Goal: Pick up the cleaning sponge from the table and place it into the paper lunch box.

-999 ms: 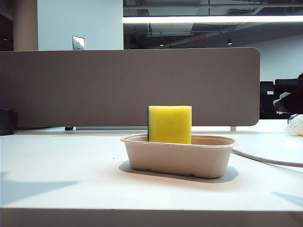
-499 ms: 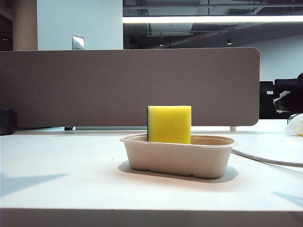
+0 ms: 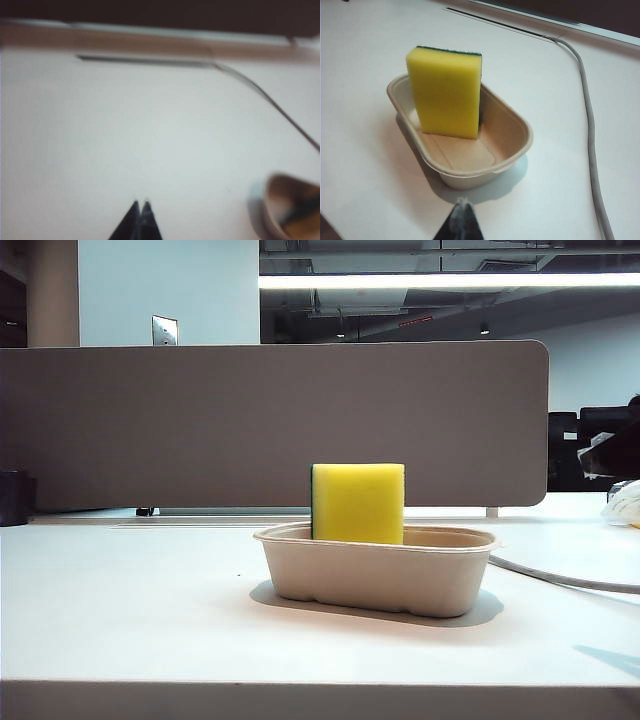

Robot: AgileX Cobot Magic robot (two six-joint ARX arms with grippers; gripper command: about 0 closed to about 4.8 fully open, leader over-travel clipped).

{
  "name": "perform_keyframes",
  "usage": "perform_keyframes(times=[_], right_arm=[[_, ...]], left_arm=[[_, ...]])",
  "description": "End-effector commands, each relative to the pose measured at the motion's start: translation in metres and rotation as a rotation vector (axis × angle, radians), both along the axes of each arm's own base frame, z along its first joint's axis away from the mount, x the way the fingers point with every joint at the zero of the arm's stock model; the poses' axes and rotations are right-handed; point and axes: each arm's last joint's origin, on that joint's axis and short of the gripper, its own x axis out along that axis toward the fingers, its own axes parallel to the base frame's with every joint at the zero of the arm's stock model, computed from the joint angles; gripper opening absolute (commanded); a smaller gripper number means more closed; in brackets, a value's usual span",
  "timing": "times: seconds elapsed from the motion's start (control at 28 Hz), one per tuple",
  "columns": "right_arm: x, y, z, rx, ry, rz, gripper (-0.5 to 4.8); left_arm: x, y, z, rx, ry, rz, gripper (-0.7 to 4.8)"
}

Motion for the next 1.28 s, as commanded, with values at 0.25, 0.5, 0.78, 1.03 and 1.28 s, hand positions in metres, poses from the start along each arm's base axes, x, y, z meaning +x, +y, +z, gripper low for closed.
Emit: perform_keyframes(times=[0.25, 0.5, 0.78, 1.03, 1.28], right_arm=[[0.0, 0.0, 0.002, 0.01, -0.013, -0.001, -0.05], [0.0, 0.0, 0.002, 0.01, -0.013, -0.001, -0.05], [0.0, 0.0, 0.002, 0.009, -0.012, -0.001, -0.05], [0.0, 0.0, 0.002, 0.01, -0.013, -0.001, -0.05], [0.0, 0.0, 0.002, 0.01, -0.013, -0.001, -0.05]], left_arm=[[-0.055, 0.022, -0.004, 0.098, -0.261, 0.441, -0.04], [-0.039, 0.023, -0.068, 0.057, -0.354, 0.431, -0.04], [-0.012, 0.021, -0.142, 0.023, -0.433, 0.278, -0.04], [-0.01, 0.019, -0.18, 0.04, -0.393, 0.161, -0.04], [-0.014, 0.022, -0.189, 0.105, -0.314, 0.176, -0.04]])
